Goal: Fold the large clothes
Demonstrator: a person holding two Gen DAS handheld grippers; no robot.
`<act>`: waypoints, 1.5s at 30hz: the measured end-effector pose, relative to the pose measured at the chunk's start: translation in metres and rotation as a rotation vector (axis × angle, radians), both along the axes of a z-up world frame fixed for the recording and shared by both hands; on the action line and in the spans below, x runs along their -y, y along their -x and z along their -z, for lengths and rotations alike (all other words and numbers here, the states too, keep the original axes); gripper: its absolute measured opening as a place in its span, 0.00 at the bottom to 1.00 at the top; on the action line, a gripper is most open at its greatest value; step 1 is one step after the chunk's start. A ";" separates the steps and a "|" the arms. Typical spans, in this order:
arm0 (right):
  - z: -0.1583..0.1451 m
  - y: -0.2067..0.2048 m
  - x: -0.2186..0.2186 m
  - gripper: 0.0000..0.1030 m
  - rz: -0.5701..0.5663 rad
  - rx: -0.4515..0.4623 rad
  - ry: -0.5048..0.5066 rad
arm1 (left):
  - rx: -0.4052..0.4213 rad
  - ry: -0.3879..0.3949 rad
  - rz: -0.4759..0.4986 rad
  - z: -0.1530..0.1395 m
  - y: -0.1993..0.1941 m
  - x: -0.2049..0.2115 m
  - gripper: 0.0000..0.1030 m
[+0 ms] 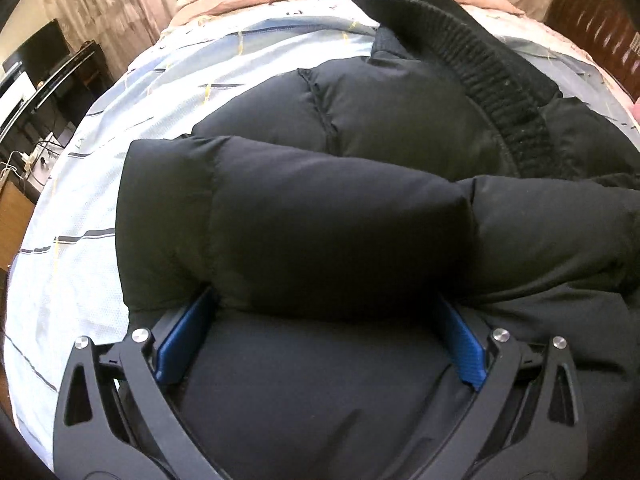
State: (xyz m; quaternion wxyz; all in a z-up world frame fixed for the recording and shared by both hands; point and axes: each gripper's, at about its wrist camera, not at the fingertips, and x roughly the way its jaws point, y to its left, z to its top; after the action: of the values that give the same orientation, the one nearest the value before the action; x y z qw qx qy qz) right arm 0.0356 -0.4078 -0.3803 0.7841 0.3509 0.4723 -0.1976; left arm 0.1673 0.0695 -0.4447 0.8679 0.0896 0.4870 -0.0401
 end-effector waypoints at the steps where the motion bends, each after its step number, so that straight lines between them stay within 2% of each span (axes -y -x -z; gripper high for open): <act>1: 0.007 0.030 0.034 0.98 0.166 0.009 -0.022 | 0.006 -0.004 -0.002 0.000 0.002 0.001 0.98; 2: 0.011 0.052 0.052 0.98 0.268 0.026 -0.049 | 0.009 -0.006 -0.004 -0.002 0.002 0.002 0.98; 3: 0.020 0.080 0.077 0.98 0.357 0.066 -0.128 | 0.011 -0.008 -0.007 -0.002 0.001 0.001 0.98; 5: 0.037 0.125 0.103 0.98 0.475 0.087 -0.240 | 0.015 -0.013 -0.011 -0.002 0.002 0.002 0.98; 9: 0.070 0.174 0.114 0.98 0.633 0.101 -0.352 | 0.008 -0.018 -0.012 -0.002 -0.002 0.003 0.98; 12: 0.100 0.187 0.126 0.98 0.727 0.121 -0.457 | 0.003 -0.026 -0.020 -0.002 -0.002 0.005 0.98; 14: 0.100 0.187 0.136 0.99 0.802 0.156 -0.438 | 0.003 -0.031 -0.027 -0.002 -0.003 0.006 0.98; 17: 0.087 0.173 0.146 0.98 0.832 0.203 -0.369 | 0.005 -0.031 -0.028 -0.002 -0.004 0.007 0.98; 21: 0.085 0.153 0.161 0.97 0.865 0.168 -0.307 | 0.009 -0.029 -0.029 -0.001 -0.005 0.008 0.98; 23: 0.088 0.141 0.165 0.88 0.858 0.133 -0.266 | 0.013 -0.025 -0.029 0.000 -0.005 0.008 0.98; 24: 0.089 0.135 0.167 0.80 0.846 0.112 -0.243 | 0.016 -0.023 -0.030 0.000 -0.005 0.009 0.98; 26: 0.089 0.130 0.167 0.66 0.821 0.058 -0.212 | 0.021 -0.021 -0.030 0.001 -0.005 0.008 0.98; 27: 0.086 0.124 0.167 0.51 0.808 0.039 -0.188 | 0.024 -0.019 -0.030 0.002 -0.005 0.008 0.98; 28: 0.076 0.116 0.166 0.36 0.783 0.019 -0.145 | 0.027 -0.017 -0.029 0.002 -0.005 0.008 0.98; 30: 0.051 0.095 0.158 0.23 0.684 -0.055 0.010 | 0.033 -0.014 -0.030 0.002 -0.005 0.008 0.98; 32: 0.014 0.066 0.136 0.19 0.546 -0.120 0.233 | 0.038 -0.012 -0.029 0.003 -0.004 0.008 0.98; 34: -0.012 0.044 0.113 0.19 0.428 -0.107 0.344 | 0.041 -0.011 -0.030 0.003 -0.004 0.008 0.98; 35: -0.033 0.027 0.096 0.19 0.323 -0.067 0.365 | 0.043 -0.011 -0.030 0.003 -0.004 0.008 0.98; 38: -0.074 -0.012 0.051 0.19 0.136 0.010 0.403 | 0.046 -0.010 -0.031 0.003 -0.004 0.008 0.98; 41: -0.113 -0.052 -0.026 0.19 -0.108 0.129 0.435 | 0.050 -0.010 -0.032 0.003 -0.004 0.008 0.98; 43: -0.117 -0.067 -0.070 0.19 -0.244 0.182 0.386 | 0.050 -0.010 -0.032 0.003 -0.003 0.008 0.98; 45: -0.107 -0.072 -0.117 0.19 -0.373 0.219 0.310 | 0.050 -0.009 -0.032 0.003 -0.003 0.008 0.98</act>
State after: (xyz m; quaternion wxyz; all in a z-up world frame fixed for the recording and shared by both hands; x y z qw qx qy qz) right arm 0.1079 -0.2907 -0.2733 0.8978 0.1528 0.4051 -0.0803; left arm 0.1704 0.0619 -0.4481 0.8800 0.0868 0.4666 -0.0215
